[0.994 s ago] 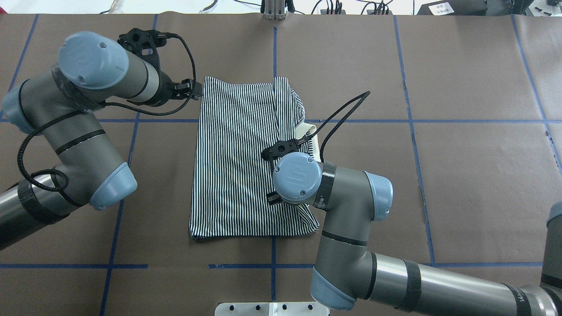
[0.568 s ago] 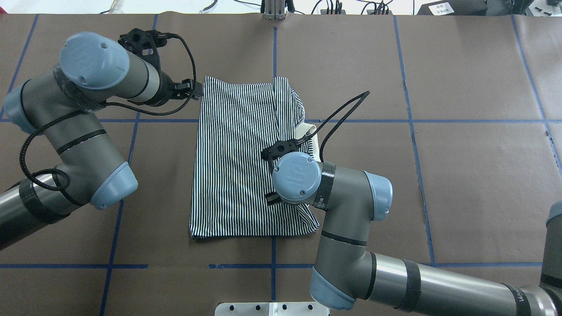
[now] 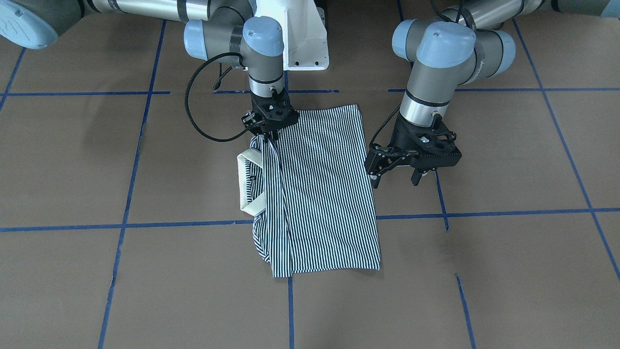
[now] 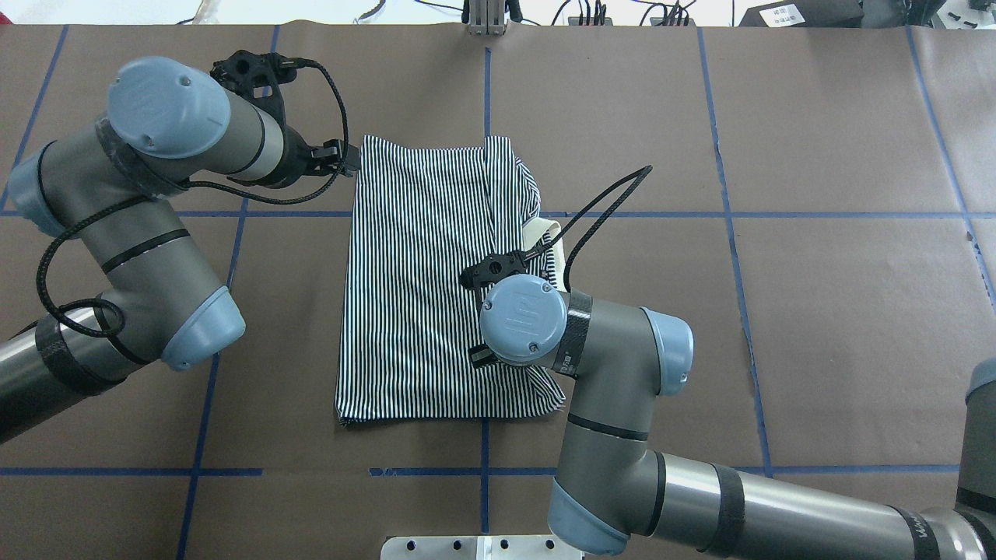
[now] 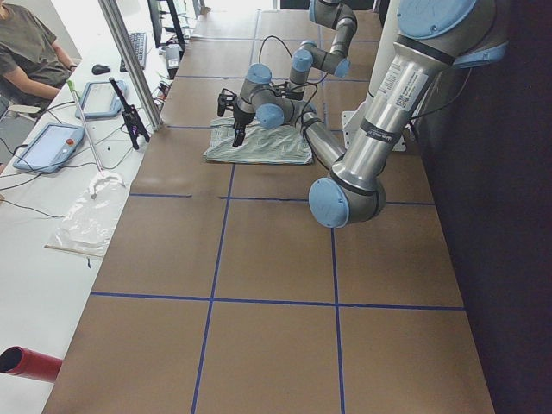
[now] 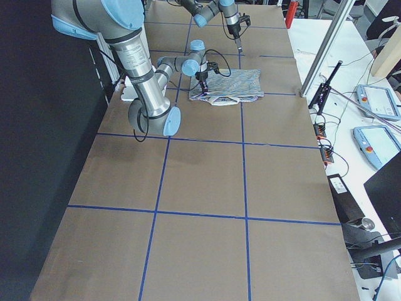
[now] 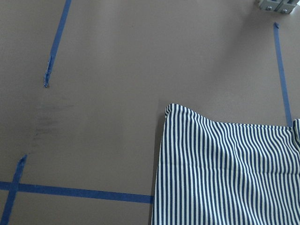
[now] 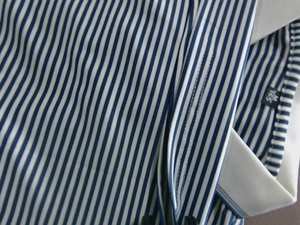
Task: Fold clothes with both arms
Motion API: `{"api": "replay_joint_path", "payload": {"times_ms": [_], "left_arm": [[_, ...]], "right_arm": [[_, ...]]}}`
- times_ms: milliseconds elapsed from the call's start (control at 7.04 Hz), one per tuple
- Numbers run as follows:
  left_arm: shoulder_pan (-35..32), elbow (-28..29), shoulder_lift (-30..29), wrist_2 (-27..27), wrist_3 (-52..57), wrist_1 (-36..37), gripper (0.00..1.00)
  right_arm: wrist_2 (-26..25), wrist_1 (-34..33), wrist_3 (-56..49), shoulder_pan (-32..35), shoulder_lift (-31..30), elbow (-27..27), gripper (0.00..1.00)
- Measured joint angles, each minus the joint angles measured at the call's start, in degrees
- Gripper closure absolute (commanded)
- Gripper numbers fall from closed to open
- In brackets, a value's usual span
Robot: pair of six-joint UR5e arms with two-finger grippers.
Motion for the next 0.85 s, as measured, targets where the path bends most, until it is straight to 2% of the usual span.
{"api": "replay_joint_path", "payload": {"times_ms": [284,426,568,710,852], "left_arm": [[0.0,0.0,-0.1,0.0,0.0,0.0,0.00],[0.0,0.0,-0.1,0.0,-0.1,0.0,0.00],[0.0,0.0,-0.2,0.0,-0.1,0.0,0.00],[0.0,0.0,-0.1,0.0,0.0,0.0,0.00],[0.0,0.0,-0.2,0.0,0.0,0.0,0.00]], "right_arm": [[0.0,0.0,0.0,0.0,-0.1,0.0,0.69],[0.0,0.0,0.0,0.0,-0.3,0.0,0.77],[0.0,0.0,0.0,0.0,-0.4,0.0,0.95],[0.1,0.0,0.0,0.0,-0.4,0.0,1.00],[0.2,-0.1,0.0,0.0,-0.4,0.2,1.00]]}}
